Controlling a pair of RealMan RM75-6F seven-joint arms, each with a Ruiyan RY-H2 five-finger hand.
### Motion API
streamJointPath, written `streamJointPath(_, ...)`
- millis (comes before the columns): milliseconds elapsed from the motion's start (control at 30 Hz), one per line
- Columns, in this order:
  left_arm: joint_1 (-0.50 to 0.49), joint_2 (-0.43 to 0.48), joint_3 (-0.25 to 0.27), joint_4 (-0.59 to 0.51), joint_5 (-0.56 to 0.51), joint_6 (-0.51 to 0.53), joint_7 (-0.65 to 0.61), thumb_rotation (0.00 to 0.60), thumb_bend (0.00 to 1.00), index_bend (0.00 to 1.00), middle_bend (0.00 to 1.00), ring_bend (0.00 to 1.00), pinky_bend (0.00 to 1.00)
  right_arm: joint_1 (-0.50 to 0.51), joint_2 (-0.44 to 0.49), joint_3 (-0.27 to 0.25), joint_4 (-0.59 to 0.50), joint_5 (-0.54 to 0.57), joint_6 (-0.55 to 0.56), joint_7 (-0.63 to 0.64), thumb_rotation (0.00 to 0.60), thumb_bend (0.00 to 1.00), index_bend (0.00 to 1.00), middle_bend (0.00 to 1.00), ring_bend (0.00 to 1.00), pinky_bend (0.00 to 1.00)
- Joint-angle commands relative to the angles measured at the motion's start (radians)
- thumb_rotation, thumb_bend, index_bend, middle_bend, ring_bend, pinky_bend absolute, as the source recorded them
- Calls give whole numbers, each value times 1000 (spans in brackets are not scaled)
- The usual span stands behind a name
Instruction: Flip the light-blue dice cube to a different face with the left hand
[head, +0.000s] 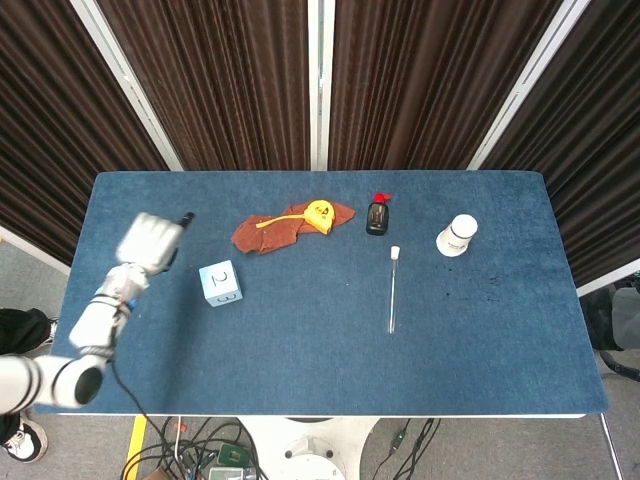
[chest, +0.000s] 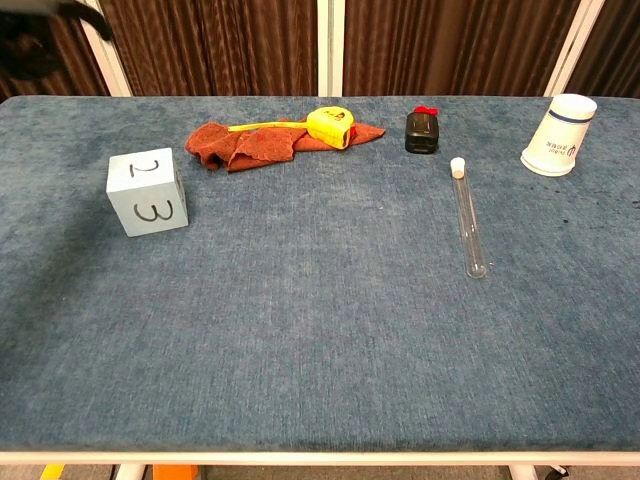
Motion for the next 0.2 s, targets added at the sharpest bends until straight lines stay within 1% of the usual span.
streamJointPath(33,360,14,18,-9,339,368,-230,600,86,115,301,299,518,-7,-9,2,3,-30,44,-7,600,63,0,0,0,0)
streamJointPath(67,399,7,22,8,365,391,-255,600,33,112,181,181,417,-10,-13,2,4,-42,61,-11,600,56,0,0,0,0)
streamJointPath(100,446,0,24,28,391,410,-289,600,7,109,94,102,338,-14,-17,2,6,-58,84,-17,600,52,0,0,0,0)
streamJointPath(167,506,-9,22,57,428,432,-341,600,0,103,9,16,229,-22,-23,0,7,-80,118,-27,600,43,0,0,0,0)
streamJointPath(200,543,-16,20,76,455,450,-367,600,0,102,0,3,191,-27,-26,-2,5,-92,136,-36,600,40,0,0,0,0)
